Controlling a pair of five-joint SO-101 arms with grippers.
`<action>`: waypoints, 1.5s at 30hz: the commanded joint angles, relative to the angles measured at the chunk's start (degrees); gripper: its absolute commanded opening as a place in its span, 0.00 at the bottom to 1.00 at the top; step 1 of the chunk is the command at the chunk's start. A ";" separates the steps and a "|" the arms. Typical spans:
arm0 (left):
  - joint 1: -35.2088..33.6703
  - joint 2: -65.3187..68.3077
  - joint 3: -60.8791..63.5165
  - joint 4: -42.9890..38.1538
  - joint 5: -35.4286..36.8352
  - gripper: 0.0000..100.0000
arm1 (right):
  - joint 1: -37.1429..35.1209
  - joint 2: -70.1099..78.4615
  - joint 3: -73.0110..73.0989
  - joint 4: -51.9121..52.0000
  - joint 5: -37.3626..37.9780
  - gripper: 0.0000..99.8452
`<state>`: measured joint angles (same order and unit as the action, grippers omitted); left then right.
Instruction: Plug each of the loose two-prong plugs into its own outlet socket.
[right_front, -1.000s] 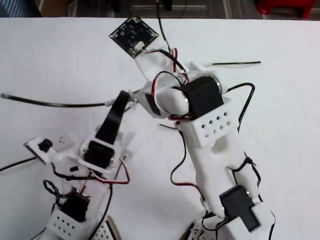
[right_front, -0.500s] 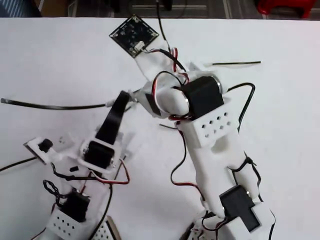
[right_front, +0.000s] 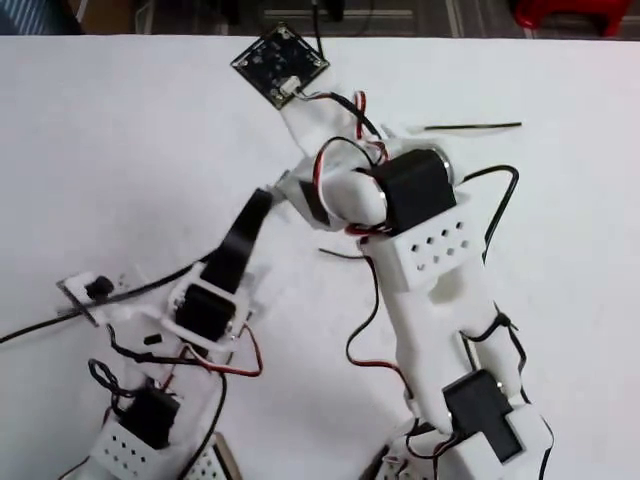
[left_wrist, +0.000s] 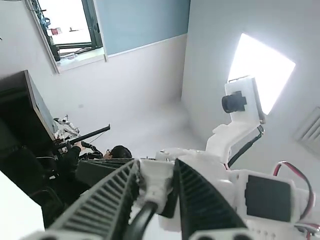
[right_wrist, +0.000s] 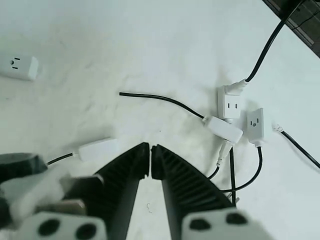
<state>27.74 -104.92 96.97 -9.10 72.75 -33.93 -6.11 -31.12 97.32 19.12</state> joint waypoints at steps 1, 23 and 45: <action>4.35 0.31 0.09 1.49 -0.62 0.02 | -0.84 0.04 -2.55 -2.68 -0.53 0.02; 4.44 0.31 0.09 1.49 -0.62 0.02 | -3.82 0.13 -2.55 -5.93 -0.18 0.02; 4.00 0.31 0.09 1.67 -0.62 0.02 | 4.35 1.01 -7.03 0.92 -0.09 0.02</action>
<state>28.70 -105.01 96.97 -8.57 72.75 -31.91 -4.79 -33.23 97.41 19.21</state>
